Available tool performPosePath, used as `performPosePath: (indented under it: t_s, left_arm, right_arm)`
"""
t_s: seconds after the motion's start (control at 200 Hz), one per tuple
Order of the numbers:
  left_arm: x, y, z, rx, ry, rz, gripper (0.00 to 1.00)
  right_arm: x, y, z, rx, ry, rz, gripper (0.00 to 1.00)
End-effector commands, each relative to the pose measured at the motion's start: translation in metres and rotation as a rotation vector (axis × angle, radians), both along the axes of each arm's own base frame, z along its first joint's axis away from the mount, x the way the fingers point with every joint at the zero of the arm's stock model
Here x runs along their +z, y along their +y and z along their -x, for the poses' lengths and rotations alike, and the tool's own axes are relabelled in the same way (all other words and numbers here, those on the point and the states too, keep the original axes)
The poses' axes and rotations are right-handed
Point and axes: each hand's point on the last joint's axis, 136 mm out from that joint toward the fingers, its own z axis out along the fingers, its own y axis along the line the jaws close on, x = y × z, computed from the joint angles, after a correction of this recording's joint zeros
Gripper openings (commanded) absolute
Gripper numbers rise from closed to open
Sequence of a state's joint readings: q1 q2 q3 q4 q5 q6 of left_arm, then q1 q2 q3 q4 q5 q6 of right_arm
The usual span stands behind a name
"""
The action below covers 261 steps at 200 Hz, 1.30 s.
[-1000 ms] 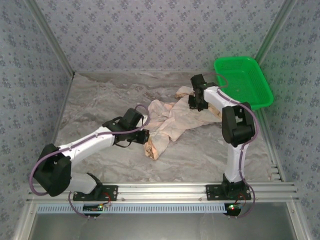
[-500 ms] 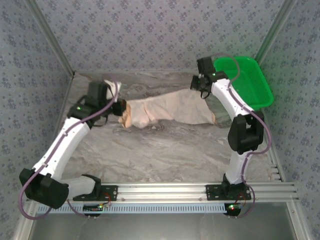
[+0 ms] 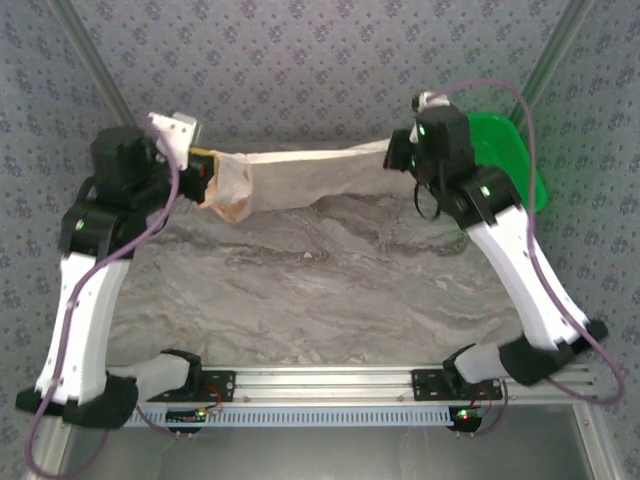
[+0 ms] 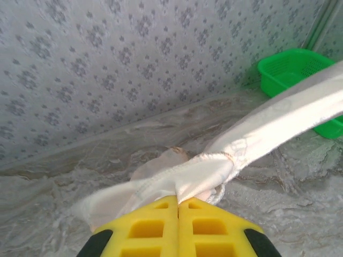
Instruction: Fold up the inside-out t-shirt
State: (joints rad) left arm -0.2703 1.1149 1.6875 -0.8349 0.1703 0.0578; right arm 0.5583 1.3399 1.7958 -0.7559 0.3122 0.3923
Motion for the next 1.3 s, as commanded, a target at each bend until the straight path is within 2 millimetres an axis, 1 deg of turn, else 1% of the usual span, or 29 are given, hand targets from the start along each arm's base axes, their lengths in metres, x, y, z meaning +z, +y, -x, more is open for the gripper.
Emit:
performPosePath:
  t_s: [0.0, 0.07, 0.14, 0.19, 0.265, 0.315, 0.35, 0.38, 0.45, 0.515, 0.585, 0.61, 0.63, 0.66, 0.745, 0.76, 0.79, 0.825, 0.855, 0.865, 0.91, 0.974, 1.049, 1.129, 1.194, 1.234, 1.254, 1.274, 1.299]
  left_arm:
    - [0.032, 0.012, 0.037, -0.001, -0.132, -0.005, 0.00]
    - [0.048, 0.013, 0.050, -0.013, -0.195, 0.012, 0.00]
    - [0.060, 0.010, 0.056, -0.043, -0.237, 0.031, 0.00]
    - [0.063, 0.007, 0.052, -0.049, -0.243, 0.039, 0.00]
    - [0.056, 0.003, 0.035, -0.046, -0.221, 0.041, 0.00]
    - [0.047, -0.001, 0.018, -0.041, -0.198, 0.037, 0.00]
    - [0.035, -0.004, 0.005, -0.040, -0.169, 0.024, 0.00]
    - [0.032, -0.006, -0.007, -0.031, -0.174, 0.018, 0.00]
    - [0.015, -0.009, -0.036, -0.014, -0.133, -0.018, 0.00]
    - [0.001, -0.013, -0.061, -0.012, -0.092, -0.042, 0.00]
    - [-0.005, -0.014, -0.086, -0.007, -0.066, -0.053, 0.00]
    - [-0.005, -0.014, -0.095, -0.007, -0.063, -0.055, 0.00]
    - [-0.005, -0.015, -0.101, -0.011, -0.059, -0.055, 0.00]
    - [-0.003, -0.016, -0.110, -0.018, -0.060, -0.054, 0.00]
    - [0.003, -0.018, -0.134, -0.035, -0.059, -0.051, 0.00]
    - [0.011, -0.018, -0.137, -0.034, -0.075, -0.047, 0.00]
    - [0.017, -0.018, -0.143, -0.034, -0.083, -0.048, 0.00]
    - [0.027, -0.016, -0.151, -0.030, -0.108, -0.051, 0.00]
    - [0.034, -0.014, -0.154, -0.027, -0.116, -0.057, 0.00]
    - [0.033, -0.014, -0.156, -0.028, -0.113, -0.059, 0.00]
    - [0.048, -0.013, -0.159, -0.035, -0.147, -0.072, 0.00]
    - [0.066, -0.015, -0.159, -0.062, -0.188, -0.092, 0.00]
    - [0.086, -0.022, -0.150, -0.119, -0.240, -0.110, 0.00]
    - [0.097, -0.028, -0.136, -0.162, -0.270, -0.123, 0.00]
    - [0.095, -0.033, -0.123, -0.194, -0.272, -0.155, 0.00]
    - [0.087, -0.038, -0.115, -0.221, -0.257, -0.182, 0.00]
    - [0.077, -0.042, -0.112, -0.239, -0.236, -0.197, 0.00]
    - [0.073, -0.046, -0.104, -0.261, -0.233, -0.213, 0.00]
    - [0.057, -0.052, -0.098, -0.295, -0.204, -0.247, 0.00]
  right_arm:
    - [0.019, -0.045, 0.045, -0.147, -0.079, 0.024, 0.00]
    - [0.030, -0.054, 0.063, -0.147, -0.114, -0.014, 0.00]
    - [0.036, -0.055, 0.070, -0.133, -0.130, -0.031, 0.00]
    - [0.034, -0.055, 0.068, -0.137, -0.125, -0.028, 0.00]
    - [0.024, -0.053, 0.056, -0.149, -0.103, -0.009, 0.00]
    - [0.013, -0.054, 0.041, -0.162, -0.077, -0.001, 0.00]
    - [0.004, -0.053, 0.028, -0.162, -0.049, -0.010, 0.00]
    - [-0.004, -0.056, 0.015, -0.169, -0.025, -0.030, 0.00]
    - [-0.022, -0.061, -0.019, -0.170, 0.023, -0.078, 0.00]
    - [-0.031, -0.063, -0.049, -0.173, 0.033, -0.075, 0.00]
    - [-0.036, -0.060, -0.081, -0.158, 0.034, -0.016, 0.00]
    - [-0.039, -0.058, -0.094, -0.157, 0.040, 0.006, 0.00]
    - [-0.032, -0.056, -0.105, -0.154, 0.012, 0.009, 0.00]
    - [-0.034, -0.052, -0.121, -0.140, 0.011, 0.030, 0.00]
    - [-0.031, -0.047, -0.154, -0.131, 0.005, 0.034, 0.00]
    - [-0.025, -0.045, -0.159, -0.126, -0.009, 0.026, 0.00]
    - [-0.028, -0.043, -0.165, -0.118, 0.010, 0.023, 0.00]
    - [-0.014, -0.041, -0.171, -0.112, -0.019, 0.009, 0.00]
    - [-0.009, -0.041, -0.176, -0.118, -0.027, 0.004, 0.00]
    - [-0.007, -0.041, -0.176, -0.120, -0.028, 0.001, 0.00]
    - [0.004, -0.041, -0.178, -0.124, -0.047, -0.009, 0.00]
    - [0.020, -0.040, -0.176, -0.122, -0.079, -0.017, 0.00]
    - [0.036, -0.040, -0.167, -0.111, -0.114, -0.013, 0.00]
    - [0.039, -0.039, -0.154, -0.109, -0.118, 0.012, 0.00]
    - [0.031, -0.038, -0.140, -0.117, -0.100, 0.025, 0.00]
    - [0.022, -0.035, -0.131, -0.111, -0.090, 0.030, 0.00]
    - [0.015, -0.034, -0.126, -0.111, -0.083, 0.030, 0.00]
    - [0.007, -0.034, -0.121, -0.114, -0.071, 0.031, 0.00]
    - [-0.001, -0.030, -0.115, -0.109, -0.070, 0.025, 0.00]
